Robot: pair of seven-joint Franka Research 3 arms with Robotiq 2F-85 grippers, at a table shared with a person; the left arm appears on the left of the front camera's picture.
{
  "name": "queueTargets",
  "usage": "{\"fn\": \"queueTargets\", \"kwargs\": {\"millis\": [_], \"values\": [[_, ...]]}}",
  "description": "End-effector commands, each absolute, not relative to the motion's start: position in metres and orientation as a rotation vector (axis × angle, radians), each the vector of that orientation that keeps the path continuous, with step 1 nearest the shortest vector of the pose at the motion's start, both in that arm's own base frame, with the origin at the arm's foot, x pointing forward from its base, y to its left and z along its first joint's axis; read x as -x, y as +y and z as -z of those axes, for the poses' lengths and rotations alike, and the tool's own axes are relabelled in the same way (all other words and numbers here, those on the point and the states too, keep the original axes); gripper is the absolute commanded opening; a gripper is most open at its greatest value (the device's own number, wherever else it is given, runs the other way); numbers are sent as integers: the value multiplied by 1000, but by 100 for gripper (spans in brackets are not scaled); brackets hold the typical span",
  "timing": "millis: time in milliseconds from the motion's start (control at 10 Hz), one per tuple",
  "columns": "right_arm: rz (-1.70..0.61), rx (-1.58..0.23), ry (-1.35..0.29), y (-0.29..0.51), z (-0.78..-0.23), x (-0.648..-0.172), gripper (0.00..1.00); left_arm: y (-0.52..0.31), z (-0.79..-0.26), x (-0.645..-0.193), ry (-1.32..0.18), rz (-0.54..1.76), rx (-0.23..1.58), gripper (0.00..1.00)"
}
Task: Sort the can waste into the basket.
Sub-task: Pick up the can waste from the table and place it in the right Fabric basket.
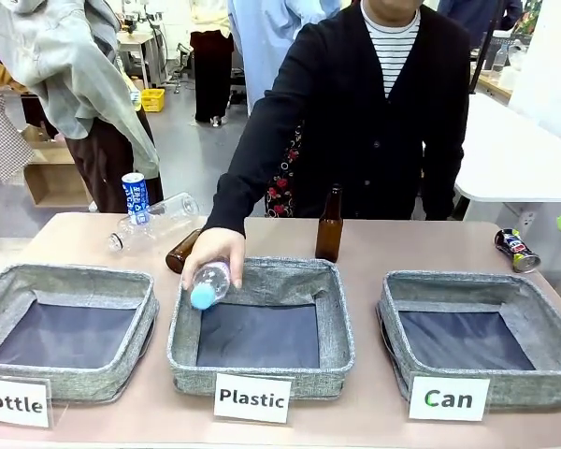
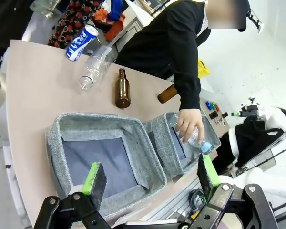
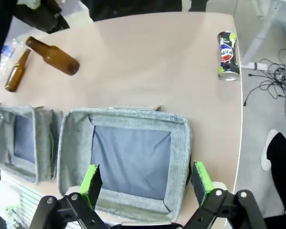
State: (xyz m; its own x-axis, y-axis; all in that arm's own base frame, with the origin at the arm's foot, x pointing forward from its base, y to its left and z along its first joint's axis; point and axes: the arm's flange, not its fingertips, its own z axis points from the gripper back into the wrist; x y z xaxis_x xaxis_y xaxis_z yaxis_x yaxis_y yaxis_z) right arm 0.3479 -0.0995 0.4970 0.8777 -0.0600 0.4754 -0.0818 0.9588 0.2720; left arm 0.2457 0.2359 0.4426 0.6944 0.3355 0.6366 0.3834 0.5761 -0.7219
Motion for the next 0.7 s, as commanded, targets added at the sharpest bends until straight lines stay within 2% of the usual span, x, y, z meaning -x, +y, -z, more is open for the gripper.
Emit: {"fn": "queueTargets", "kwargs": {"millis": [0,300,600], "values": [[37,-224,-476,-92,-490,-376,100,237,-443,-246,-869,52,995,100],[26,-58,-507,-82,-484,-420,100,237,-443,-246,-869,52,995,100],[5,-124,-514,-86,-481,-401,100,237,-443,-246,-869,52,995,100]]}}
